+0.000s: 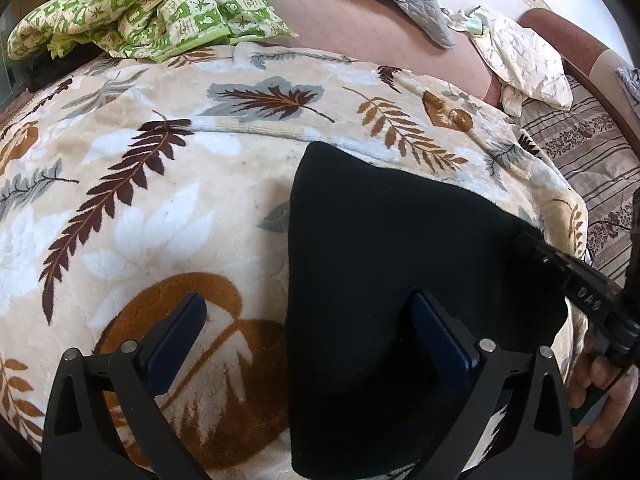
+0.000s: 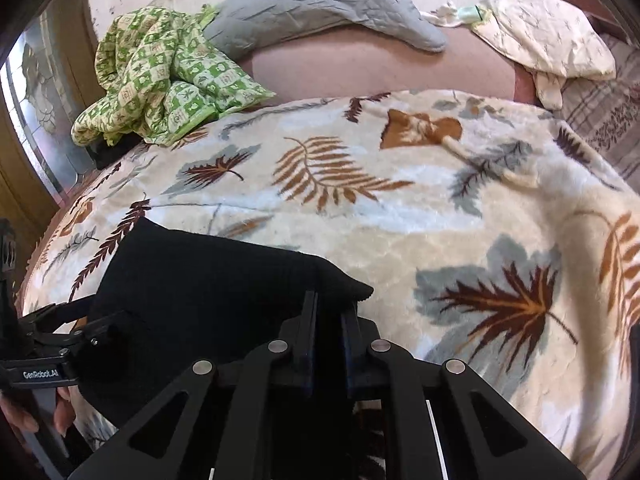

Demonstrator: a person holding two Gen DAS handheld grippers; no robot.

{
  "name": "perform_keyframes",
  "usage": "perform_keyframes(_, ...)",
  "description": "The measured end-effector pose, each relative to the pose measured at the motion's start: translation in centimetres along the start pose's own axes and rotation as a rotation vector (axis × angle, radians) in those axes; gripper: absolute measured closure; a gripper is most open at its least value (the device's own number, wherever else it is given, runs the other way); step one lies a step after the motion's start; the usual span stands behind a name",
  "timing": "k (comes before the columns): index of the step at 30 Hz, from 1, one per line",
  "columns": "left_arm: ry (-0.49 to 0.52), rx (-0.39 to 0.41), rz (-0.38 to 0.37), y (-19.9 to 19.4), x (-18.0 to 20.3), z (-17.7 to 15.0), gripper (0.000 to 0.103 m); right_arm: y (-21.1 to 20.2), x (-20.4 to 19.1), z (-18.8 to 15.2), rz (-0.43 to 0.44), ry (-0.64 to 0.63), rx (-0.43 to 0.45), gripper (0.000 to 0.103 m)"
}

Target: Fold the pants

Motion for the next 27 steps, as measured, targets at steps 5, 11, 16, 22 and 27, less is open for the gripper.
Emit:
perform_keyframes(5,0.01,0.01,0.019,-0.5,-0.1,-0.1,0.0,-2.7,0.4,0.5,-0.043,0.033,0.037,0.08)
perform_keyframes(11,0.016,0.013,0.028,-0.5,0.1,-0.3,0.0,-5.5,-3.3,-0.6,0.047,-0.077,0.05,0.08)
perform_keyframes(16,0.025,0.013,0.032,-0.5,0.2,-0.4,0.0,-4.2,-4.8,-3.5,0.056,-0.116,-0.032,0.08)
perform_keyframes(22,0.014,0.014,0.03,-0.8,0.2,-0.4,0.001,-4.1,-4.2,-4.1,0.085,-0.082,-0.038,0.074)
perform_keyframes(27,-0.012,0.013,0.011,-1.3,-0.3,-0.1,0.001,-5.4,-3.0,-3.0,0.091,-0.024,0.01,0.042)
Point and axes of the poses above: each gripper's, at about its wrist camera, not at the fingertips, and y roughly the way its jaws point, x to its right, z to its top, the point moved 6 cm from there along y, roughly the way its jaws point, and after that the axes turned 10 degrees about -y, right-handed, at the moved point
